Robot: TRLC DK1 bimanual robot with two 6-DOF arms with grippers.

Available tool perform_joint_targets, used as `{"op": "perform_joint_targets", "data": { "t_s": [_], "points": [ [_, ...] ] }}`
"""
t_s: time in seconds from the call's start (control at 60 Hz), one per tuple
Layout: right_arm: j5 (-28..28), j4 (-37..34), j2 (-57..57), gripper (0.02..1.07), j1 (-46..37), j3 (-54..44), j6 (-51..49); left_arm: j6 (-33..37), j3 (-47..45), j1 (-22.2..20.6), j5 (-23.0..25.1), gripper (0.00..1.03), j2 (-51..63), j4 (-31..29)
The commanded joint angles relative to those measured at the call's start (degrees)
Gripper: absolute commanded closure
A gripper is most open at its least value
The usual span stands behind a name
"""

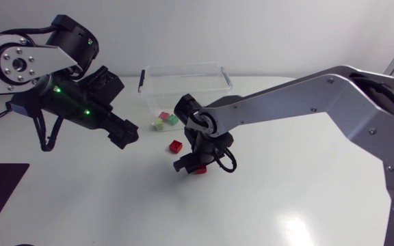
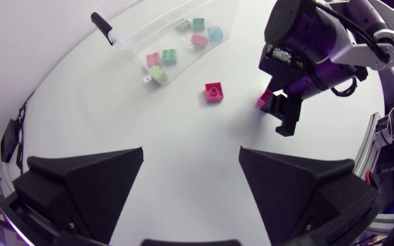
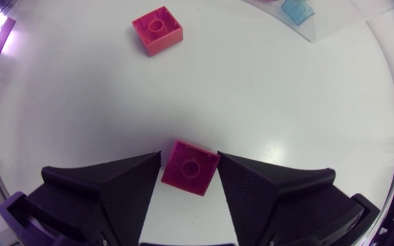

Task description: Place the duplo bricks in the container

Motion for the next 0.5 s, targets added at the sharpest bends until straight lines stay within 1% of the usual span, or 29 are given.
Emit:
{"op": "perform_joint_targets", "data": {
  "t_s": [0.0, 0.05, 0.083, 0.1, 0.133, 0.25, 0.483],
  "points": [
    [0.73, -0.98, 1.41, 0.71, 0.01, 0.56, 1.5, 1.83, -1.34, 0.5, 0.66, 0.06, 0.48, 0.84],
    [0.56, -0.8, 1.05, 0.77, -0.34, -0.05, 1.5, 1.92, -1.42, 0.5, 0.66, 0.06, 1.27, 1.19],
    [0.56, -0.72, 0.53, 0.79, -0.7, -0.58, 1.59, 2.01, -1.42, 0.41, 0.66, 0.06, 2.32, 1.63],
    [0.47, -0.54, 0.09, 0.82, -0.87, -0.84, 1.59, 2.01, -1.42, 0.32, 0.66, 0.06, 2.85, 1.89],
    [0.47, 0.25, -0.7, 0.84, -1.22, -1.55, 1.59, 2.01, -1.34, 0.23, 0.66, 0.06, 3.73, 2.33],
    [0.56, 0.43, -4.22, 0.84, -2.81, -3.31, 1.15, 1.83, -0.46, -0.82, 0.66, 0.06, 8.3, 3.12],
    [1.0, -0.45, -13.71, 0.84, -6.5, -5.5, -0.08, -0.45, 1.3, -4.95, 0.74, 0.06, 15.95, 6.46]
  ]
}}
